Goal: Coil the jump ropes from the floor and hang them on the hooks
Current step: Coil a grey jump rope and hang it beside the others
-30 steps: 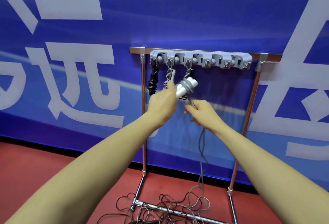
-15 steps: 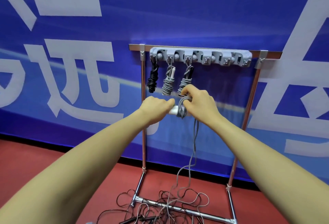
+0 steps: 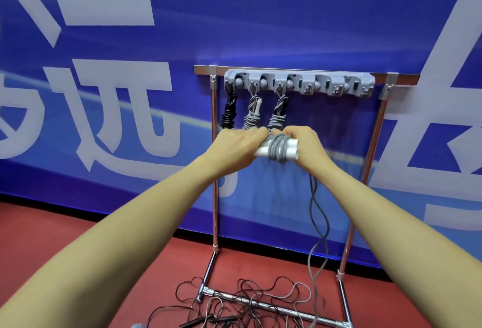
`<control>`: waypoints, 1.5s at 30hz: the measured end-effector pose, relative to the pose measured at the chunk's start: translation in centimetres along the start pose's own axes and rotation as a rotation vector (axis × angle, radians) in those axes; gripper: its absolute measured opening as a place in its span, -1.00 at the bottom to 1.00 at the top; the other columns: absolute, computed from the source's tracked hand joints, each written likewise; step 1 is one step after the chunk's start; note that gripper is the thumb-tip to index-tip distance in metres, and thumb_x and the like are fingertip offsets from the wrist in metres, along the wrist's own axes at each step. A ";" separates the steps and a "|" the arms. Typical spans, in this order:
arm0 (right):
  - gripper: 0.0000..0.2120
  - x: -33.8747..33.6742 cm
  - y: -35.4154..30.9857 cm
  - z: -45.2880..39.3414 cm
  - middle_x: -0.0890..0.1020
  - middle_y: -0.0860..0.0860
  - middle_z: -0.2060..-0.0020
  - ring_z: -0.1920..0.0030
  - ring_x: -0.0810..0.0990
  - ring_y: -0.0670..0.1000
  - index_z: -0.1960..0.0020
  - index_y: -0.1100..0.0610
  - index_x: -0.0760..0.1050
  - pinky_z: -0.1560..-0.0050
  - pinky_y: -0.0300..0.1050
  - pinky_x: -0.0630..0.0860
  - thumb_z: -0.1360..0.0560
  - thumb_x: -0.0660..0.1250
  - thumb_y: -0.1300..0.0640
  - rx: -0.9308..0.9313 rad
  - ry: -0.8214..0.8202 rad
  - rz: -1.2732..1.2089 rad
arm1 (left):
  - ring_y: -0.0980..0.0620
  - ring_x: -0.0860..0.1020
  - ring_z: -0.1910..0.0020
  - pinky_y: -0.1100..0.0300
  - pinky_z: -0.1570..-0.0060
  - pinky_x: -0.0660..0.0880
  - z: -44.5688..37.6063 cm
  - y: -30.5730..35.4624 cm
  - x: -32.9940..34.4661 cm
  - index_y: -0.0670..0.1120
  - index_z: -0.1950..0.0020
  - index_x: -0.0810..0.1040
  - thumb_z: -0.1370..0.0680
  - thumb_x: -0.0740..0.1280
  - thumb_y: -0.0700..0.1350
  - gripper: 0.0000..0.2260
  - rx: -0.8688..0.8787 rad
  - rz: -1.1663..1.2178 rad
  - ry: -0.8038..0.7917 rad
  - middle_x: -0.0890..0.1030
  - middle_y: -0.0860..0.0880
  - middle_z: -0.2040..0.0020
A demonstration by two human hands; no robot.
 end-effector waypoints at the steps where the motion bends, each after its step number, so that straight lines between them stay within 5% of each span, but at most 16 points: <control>1: -0.86 0.0 0.2 -0.2 0.51 0.06 0.35 0.18 0.50 0.00 0.29 0.16 0.49 0.27 -0.01 0.35 -0.42 0.32 0.31 0.007 -0.005 0.072 | -0.12 0.43 0.51 0.23 0.56 0.08 -0.2 0.2 -0.1 -0.14 0.11 0.37 -0.42 0.29 -0.25 -0.88 -0.097 0.063 -0.010 0.47 -0.03 0.40; 3: -0.82 -0.1 0.3 -0.1 0.55 0.03 0.34 0.27 0.49 0.15 0.24 0.15 0.51 0.24 0.00 0.39 -0.51 0.22 0.25 0.026 -0.008 0.076 | -0.16 0.39 0.38 0.12 0.43 0.18 -0.8 0.5 -0.4 -0.20 -0.05 0.40 -0.54 0.28 -0.19 -0.86 -0.333 0.145 -0.142 0.48 -0.06 0.26; 8: -0.65 0.5 0.1 1.0 0.45 -0.09 0.56 0.53 0.36 -0.09 0.25 0.21 0.51 0.43 -0.16 0.27 -0.61 0.15 0.06 0.077 -0.125 0.049 | -0.23 0.51 0.17 0.08 0.31 0.28 -1.8 0.4 0.7 -0.20 -0.18 0.28 -0.58 0.20 -0.19 -0.80 -0.632 0.133 -0.273 0.54 -0.12 0.12; 14: -0.73 1.0 -0.4 2.0 0.42 -0.06 0.55 0.50 0.34 -0.03 0.33 0.22 0.52 0.39 -0.16 0.30 -0.50 0.26 0.12 0.042 -0.256 0.145 | -0.19 0.61 0.09 0.07 0.30 0.35 -0.1 0.3 3.2 -0.21 -0.17 0.30 -0.51 0.20 -0.36 -0.75 -0.732 -0.016 -0.460 0.61 -0.15 0.02; 19: -0.81 1.8 0.4 2.8 0.40 0.02 0.45 0.36 0.32 0.05 0.37 0.12 0.32 0.35 -0.11 0.26 -0.41 0.23 0.20 -0.050 -0.317 0.294 | -0.13 0.63 0.11 0.19 0.47 0.25 1.6 0.7 4.5 -0.19 -0.17 0.30 -0.40 0.33 -0.40 -0.60 -0.647 -0.149 -0.631 0.62 -0.09 0.04; 23: -0.81 1.3 -0.1 3.3 0.65 -0.01 0.13 0.10 0.55 0.11 -0.02 0.08 0.57 0.22 -0.05 0.45 -0.51 0.20 0.19 -0.342 -0.143 0.523 | -0.15 0.62 0.14 0.16 0.39 0.32 2.7 0.9 5.9 -0.18 -0.14 0.34 -0.47 0.26 -0.35 -0.73 -0.466 -0.258 -0.676 0.63 -0.09 0.05; 27: -0.84 1.9 0.7 3.2 0.61 -0.09 0.22 0.22 0.54 -0.03 -0.01 0.03 0.56 0.21 -0.03 0.49 -0.49 0.27 0.21 -0.163 0.004 0.157 | -0.17 0.61 0.11 0.19 0.46 0.18 3.4 1.5 6.1 -0.16 -0.13 0.36 -0.53 0.17 -0.31 -0.81 -0.191 -0.289 -0.696 0.61 -0.08 0.05; 30: -0.91 2.2 1.0 2.4 0.54 -0.02 0.42 0.49 0.46 -0.12 0.08 0.11 0.52 0.40 -0.12 0.46 -0.45 0.40 0.19 0.076 0.024 -0.173 | -0.15 0.58 0.27 0.21 0.51 0.04 3.6 2.0 5.5 -0.13 -0.01 0.37 -0.51 0.22 -0.29 -0.88 -0.016 -0.244 -0.620 0.58 -0.09 0.17; 33: -0.79 1.9 1.2 2.0 0.46 -0.05 0.46 0.46 0.37 -0.08 0.12 0.16 0.53 0.43 -0.20 0.31 -0.36 0.52 0.15 0.135 -0.018 -0.151 | -0.06 0.36 0.67 0.38 0.52 -0.04 3.9 1.7 5.0 -0.14 0.27 0.44 -0.22 0.47 -0.32 -0.75 0.146 -0.166 -0.418 0.42 -0.04 0.53; 38: -0.76 1.8 2.0 1.7 0.51 0.00 0.39 0.34 0.42 -0.04 0.16 0.19 0.56 0.35 -0.19 0.35 -0.31 0.57 0.11 0.197 -0.072 -0.204 | -0.06 0.35 0.62 0.29 0.59 0.19 3.3 1.2 3.3 -0.05 0.10 0.30 -0.27 0.26 -0.31 -0.71 0.288 -0.028 -0.092 0.39 -0.04 0.52; 41: -0.82 1.7 2.1 1.7 0.54 0.01 0.37 0.34 0.44 -0.09 0.27 0.17 0.54 0.30 -0.20 0.39 -0.33 0.53 0.14 0.212 -0.043 -0.310 | -0.06 0.34 0.61 0.30 0.59 0.16 2.4 1.0 2.0 -0.03 0.13 0.25 -0.33 0.11 -0.23 -0.83 0.167 0.031 -0.013 0.38 -0.03 0.52; 45: -0.82 1.7 1.7 1.3 0.41 -0.02 0.45 0.36 0.29 -0.08 0.38 0.17 0.45 0.31 -0.11 0.24 -0.40 0.32 0.25 0.089 0.005 -0.125 | -0.22 0.46 0.42 0.13 0.45 0.25 1.8 0.8 1.8 -0.17 0.04 0.41 -0.51 0.25 -0.18 -0.91 -0.264 0.113 -0.103 0.49 -0.09 0.35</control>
Point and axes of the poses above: each hand's wrist, its own z-axis away from the middle knuckle, its own x-axis out of the palm, y = z × x, the point moved 3 cm from there along -z, towards the middle knuckle
